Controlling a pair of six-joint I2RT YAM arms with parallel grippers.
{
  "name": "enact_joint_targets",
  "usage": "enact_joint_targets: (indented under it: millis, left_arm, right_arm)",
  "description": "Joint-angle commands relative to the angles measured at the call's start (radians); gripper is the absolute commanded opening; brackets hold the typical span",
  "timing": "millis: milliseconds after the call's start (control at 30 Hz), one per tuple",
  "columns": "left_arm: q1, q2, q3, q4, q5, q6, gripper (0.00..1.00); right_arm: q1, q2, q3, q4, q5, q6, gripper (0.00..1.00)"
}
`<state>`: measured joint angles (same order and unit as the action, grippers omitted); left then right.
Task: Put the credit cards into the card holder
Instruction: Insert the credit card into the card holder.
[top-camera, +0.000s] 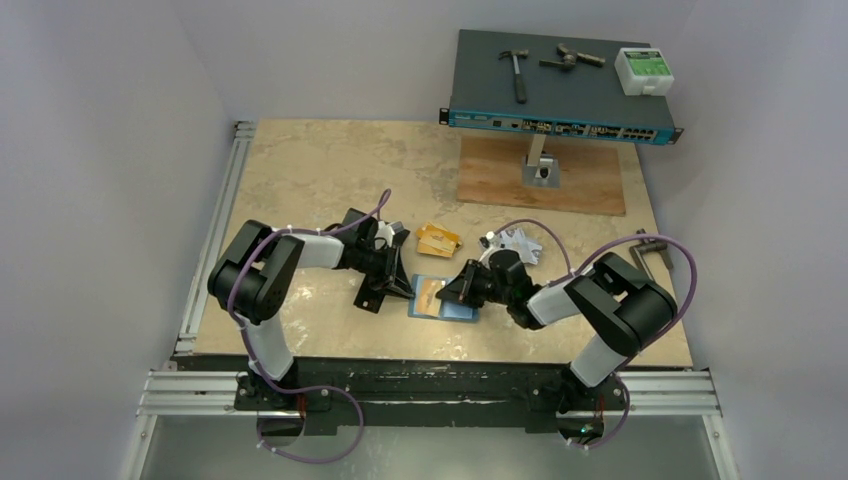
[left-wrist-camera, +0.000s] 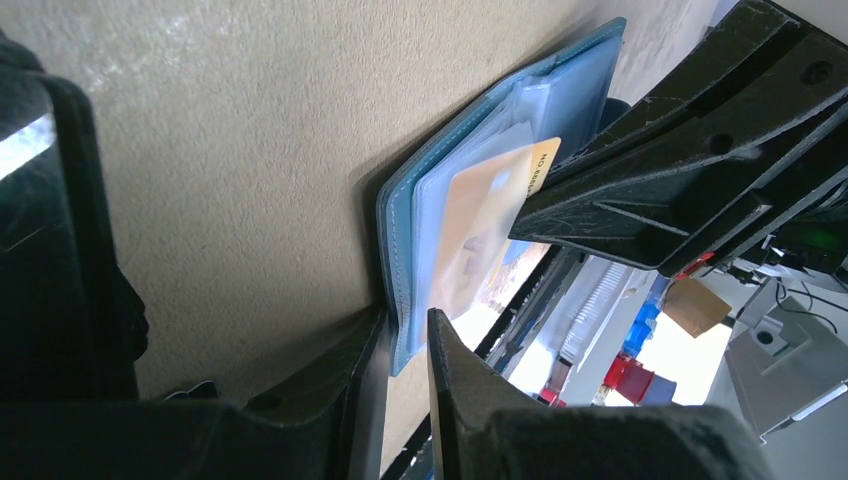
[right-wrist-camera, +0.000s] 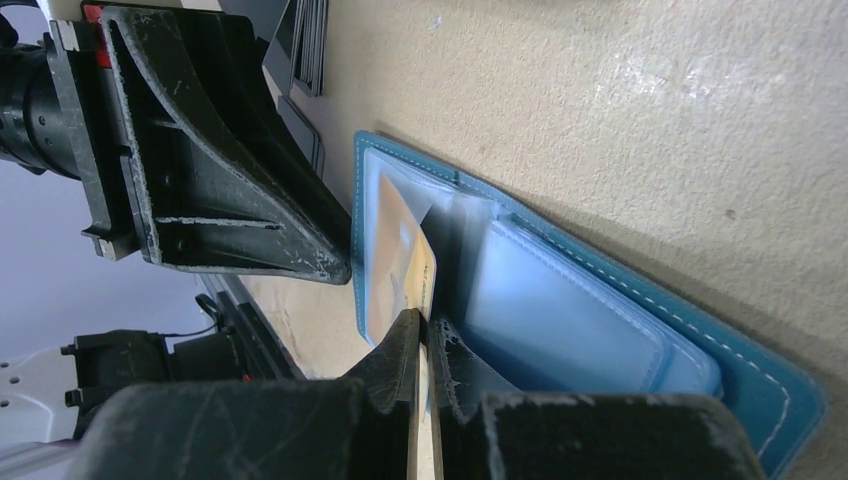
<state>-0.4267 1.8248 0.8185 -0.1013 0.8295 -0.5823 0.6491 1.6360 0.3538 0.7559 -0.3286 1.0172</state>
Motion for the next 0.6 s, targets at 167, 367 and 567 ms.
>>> enact_joint_targets:
  millis: [167, 367, 567]
  left_arm:
    - [-0.006, -0.042, 0.025, 0.008, 0.028, 0.005, 0.18]
    - [-0.006, -0.047, 0.025, 0.003, 0.026, 0.013, 0.17]
    - [-0.006, -0.045, 0.028, 0.001, 0.024, 0.014, 0.16]
  right_arm:
    - [0.005, 0.017, 0.045, -0.124, 0.036, -0.078, 0.12]
    - [0.005, -0.059, 0.037, -0.226, 0.082, -0.095, 0.53]
    - [0.038, -0.133, 0.09, -0.391, 0.149, -0.138, 0.67]
